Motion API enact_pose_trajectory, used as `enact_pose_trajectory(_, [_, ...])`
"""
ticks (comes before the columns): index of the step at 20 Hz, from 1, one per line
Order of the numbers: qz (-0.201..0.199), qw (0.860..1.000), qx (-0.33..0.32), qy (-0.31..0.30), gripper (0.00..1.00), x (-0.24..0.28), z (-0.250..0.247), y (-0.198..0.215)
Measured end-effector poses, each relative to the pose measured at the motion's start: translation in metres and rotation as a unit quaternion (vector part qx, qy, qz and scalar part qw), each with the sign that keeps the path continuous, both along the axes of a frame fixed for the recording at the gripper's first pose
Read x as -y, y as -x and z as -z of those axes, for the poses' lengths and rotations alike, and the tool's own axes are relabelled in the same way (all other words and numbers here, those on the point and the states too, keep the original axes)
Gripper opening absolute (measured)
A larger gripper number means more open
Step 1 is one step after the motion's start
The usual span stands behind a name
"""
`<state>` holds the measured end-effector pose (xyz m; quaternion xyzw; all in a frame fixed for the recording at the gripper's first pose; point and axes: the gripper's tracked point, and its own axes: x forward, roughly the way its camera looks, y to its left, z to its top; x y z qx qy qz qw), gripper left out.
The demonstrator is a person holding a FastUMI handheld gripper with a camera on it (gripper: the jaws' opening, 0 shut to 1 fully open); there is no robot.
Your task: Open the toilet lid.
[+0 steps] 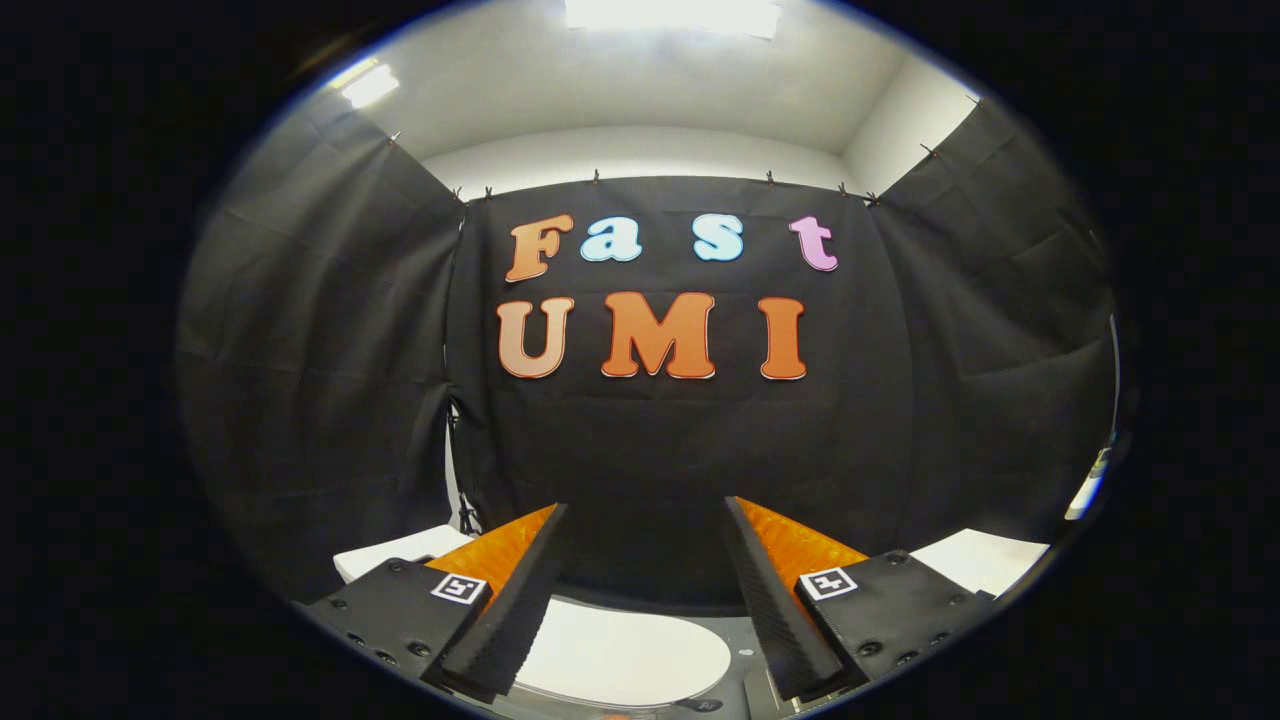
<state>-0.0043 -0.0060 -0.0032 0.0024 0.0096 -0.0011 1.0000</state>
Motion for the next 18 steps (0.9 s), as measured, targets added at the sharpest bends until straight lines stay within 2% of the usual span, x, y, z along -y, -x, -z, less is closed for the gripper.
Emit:
enact_pose_trajectory(8, [-0.006, 1.000, 0.009, -0.008, 0.98, 0.000, 0.001, 0.000])
enact_pose_trajectory(18, [0.004, 0.999, -0.006, -0.048, 0.98, 0.015, 0.056, -0.004])
